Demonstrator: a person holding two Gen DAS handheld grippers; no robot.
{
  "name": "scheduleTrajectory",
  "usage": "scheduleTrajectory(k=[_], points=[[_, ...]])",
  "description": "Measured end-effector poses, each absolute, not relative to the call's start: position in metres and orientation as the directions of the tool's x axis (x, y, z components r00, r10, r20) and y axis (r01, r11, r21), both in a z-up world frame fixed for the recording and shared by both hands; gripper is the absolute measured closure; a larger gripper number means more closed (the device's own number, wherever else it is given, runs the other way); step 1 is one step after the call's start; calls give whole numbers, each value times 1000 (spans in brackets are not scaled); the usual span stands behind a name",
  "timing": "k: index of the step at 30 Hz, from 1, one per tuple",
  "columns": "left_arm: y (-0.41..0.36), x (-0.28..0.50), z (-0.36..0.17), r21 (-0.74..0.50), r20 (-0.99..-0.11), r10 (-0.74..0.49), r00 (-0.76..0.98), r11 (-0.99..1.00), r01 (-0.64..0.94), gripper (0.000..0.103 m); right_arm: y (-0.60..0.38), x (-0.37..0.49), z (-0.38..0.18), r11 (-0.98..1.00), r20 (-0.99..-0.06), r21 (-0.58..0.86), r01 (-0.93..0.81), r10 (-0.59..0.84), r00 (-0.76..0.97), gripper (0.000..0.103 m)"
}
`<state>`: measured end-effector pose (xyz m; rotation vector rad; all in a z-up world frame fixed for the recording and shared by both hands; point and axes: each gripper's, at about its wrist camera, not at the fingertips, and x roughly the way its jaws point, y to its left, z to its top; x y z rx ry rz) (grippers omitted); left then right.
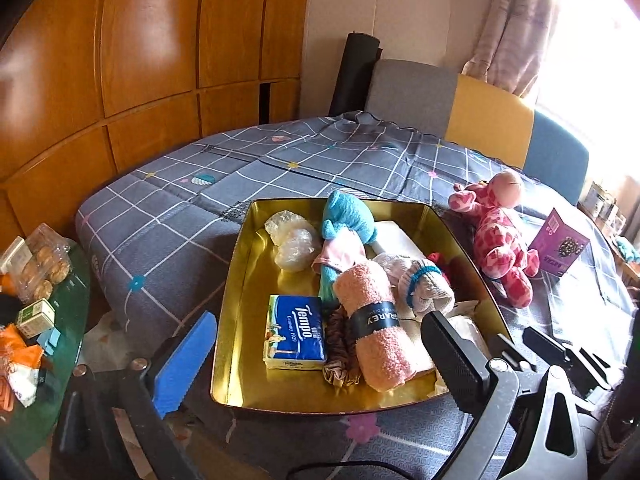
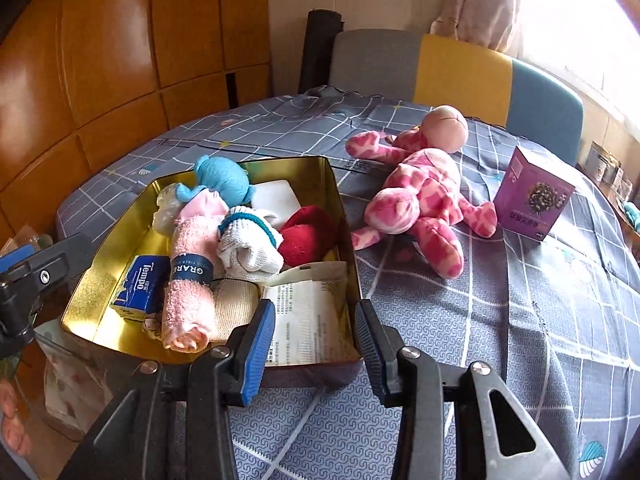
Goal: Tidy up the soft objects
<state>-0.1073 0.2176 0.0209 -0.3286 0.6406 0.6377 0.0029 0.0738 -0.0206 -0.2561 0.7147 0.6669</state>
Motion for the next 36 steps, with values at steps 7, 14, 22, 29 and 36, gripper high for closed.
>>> scheduleTrajectory(k=[7,14,22,29,36], points=[[218,-109,23,-74,-630,477,613,749,-659,0,75,-1,-18,760,-666,0,-650,485,566,61],[221,-110,22,-58,-635,498,591,731,-679,0,78,-3,-17,756,-667,-2,-654,486,565,61],[222,-111,21,-53,-636,503,585,728,-684,0,80,-5,-18,751,-667,-4,-660,490,561,61],[223,-111,20,-52,-640,501,583,729,-683,0,80,-5,-18,750,-668,-1,-661,491,559,61],[222,-110,20,-52,-645,499,579,727,-685,0,80,-5,-19,751,-669,0,-661,491,558,61]])
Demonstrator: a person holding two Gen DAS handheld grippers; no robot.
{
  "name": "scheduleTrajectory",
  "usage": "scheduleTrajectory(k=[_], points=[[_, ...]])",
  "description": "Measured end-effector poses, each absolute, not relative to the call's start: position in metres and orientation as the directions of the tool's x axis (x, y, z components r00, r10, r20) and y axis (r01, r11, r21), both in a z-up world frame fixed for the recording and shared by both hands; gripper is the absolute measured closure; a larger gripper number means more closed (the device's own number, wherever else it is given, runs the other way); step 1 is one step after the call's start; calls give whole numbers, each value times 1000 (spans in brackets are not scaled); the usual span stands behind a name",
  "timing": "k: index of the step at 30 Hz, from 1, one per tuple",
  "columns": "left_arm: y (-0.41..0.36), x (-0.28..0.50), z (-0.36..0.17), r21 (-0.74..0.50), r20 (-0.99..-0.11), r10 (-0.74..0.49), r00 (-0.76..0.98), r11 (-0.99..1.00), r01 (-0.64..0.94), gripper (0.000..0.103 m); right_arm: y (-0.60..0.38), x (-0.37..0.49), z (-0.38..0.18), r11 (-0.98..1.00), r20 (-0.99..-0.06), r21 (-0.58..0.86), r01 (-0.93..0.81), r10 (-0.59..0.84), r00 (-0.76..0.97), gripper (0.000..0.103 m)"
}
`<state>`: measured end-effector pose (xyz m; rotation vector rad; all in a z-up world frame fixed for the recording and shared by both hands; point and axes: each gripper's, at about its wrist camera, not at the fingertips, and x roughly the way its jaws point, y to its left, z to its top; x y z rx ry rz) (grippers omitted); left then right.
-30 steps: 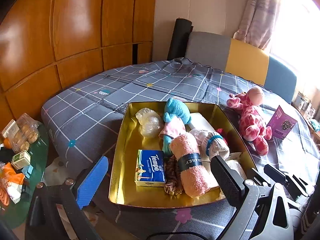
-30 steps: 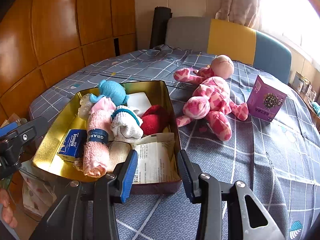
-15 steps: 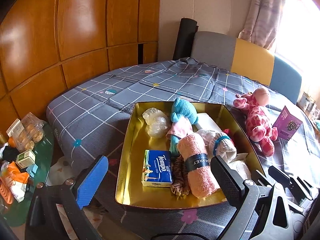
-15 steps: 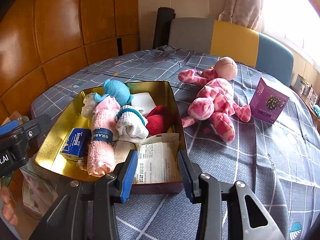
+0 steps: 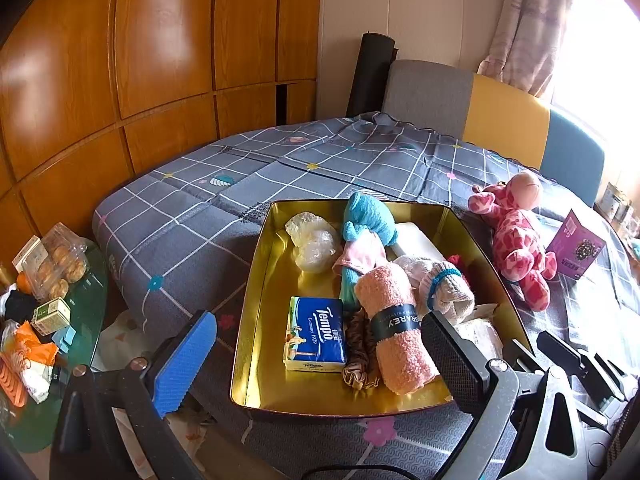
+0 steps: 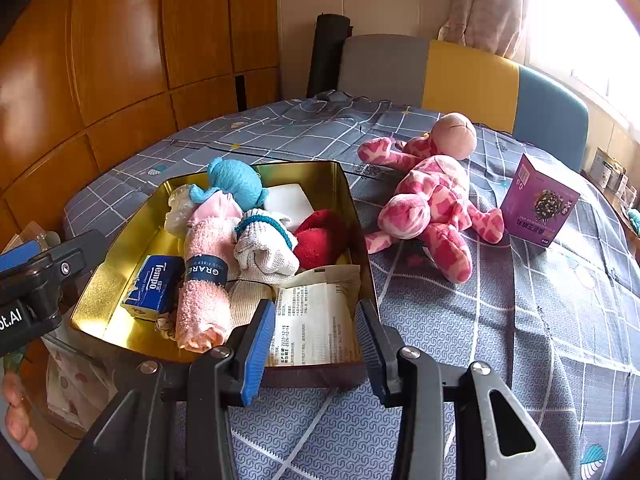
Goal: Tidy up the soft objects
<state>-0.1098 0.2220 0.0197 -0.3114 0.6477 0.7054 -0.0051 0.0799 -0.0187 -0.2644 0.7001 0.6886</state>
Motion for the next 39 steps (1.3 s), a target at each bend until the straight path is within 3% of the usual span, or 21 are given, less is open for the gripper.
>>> scheduleTrajectory(k=[39], points=[[223,-111,19,-43,-648,508,568,720,-693,0,79,-6,-21,751,-671,4,-660,491,555,61]])
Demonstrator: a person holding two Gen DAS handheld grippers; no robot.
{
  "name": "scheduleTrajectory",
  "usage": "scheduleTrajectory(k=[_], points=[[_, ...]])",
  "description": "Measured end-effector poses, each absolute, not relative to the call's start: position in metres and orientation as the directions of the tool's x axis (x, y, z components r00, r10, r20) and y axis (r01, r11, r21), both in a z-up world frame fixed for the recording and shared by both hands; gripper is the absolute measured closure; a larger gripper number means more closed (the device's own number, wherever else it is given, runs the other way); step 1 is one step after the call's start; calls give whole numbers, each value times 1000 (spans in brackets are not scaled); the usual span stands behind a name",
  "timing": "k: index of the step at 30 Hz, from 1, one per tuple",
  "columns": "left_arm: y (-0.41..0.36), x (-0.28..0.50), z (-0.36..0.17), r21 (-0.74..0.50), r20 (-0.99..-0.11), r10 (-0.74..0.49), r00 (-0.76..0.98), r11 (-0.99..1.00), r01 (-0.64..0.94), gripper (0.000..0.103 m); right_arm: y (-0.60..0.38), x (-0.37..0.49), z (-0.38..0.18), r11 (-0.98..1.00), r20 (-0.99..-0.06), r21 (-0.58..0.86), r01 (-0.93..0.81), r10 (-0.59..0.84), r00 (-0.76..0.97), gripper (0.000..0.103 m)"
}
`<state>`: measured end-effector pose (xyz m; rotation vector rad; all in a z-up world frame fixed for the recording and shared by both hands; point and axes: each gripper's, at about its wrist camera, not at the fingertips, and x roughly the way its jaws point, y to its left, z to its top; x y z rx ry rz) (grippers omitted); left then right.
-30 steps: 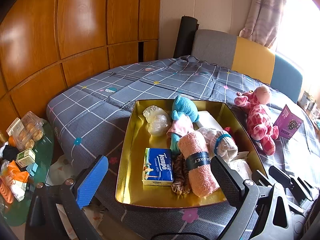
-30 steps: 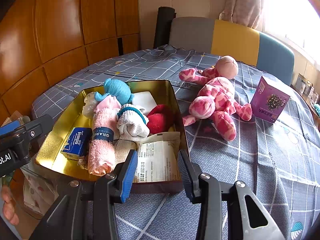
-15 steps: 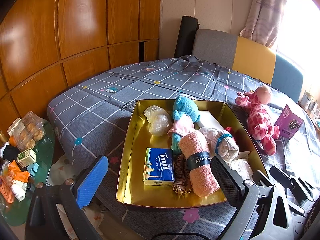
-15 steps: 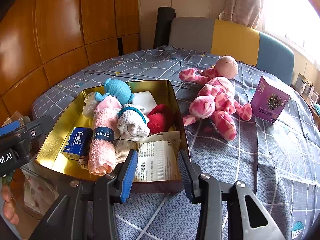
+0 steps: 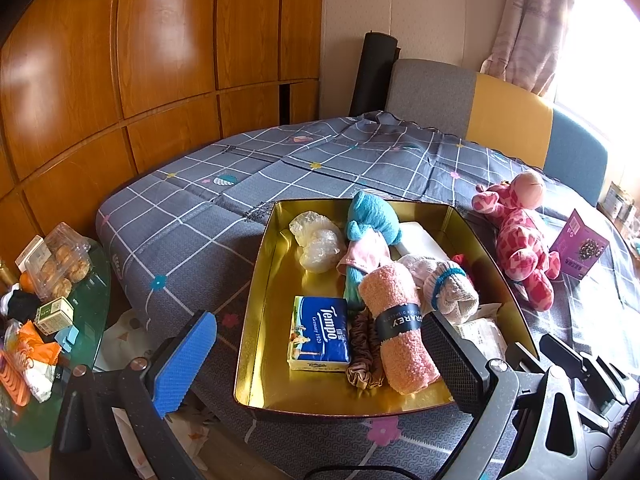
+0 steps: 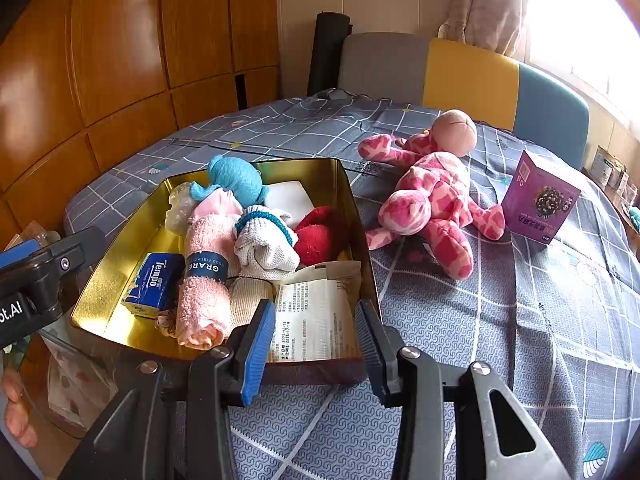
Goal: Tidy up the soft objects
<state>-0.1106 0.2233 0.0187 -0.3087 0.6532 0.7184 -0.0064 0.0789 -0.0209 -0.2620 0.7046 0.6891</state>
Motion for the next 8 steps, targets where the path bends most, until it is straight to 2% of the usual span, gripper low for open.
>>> scheduleTrajectory(k=[2,4,6,8], points=[[223,-111,19,-40,-644,513,567,718,-695,1,79,-6,-21,752,-672,4,-659,491,555,61],[221,-112,19,-30,-632,521,574,723,-690,6,77,-6,-22,753,-671,5,-658,490,556,61],[220,-112,20,-29,-626,525,576,723,-690,6,75,-4,-21,755,-668,7,-656,491,559,61],[221,-112,20,-27,-629,525,574,722,-691,1,69,1,-18,764,-665,23,-645,493,561,61]])
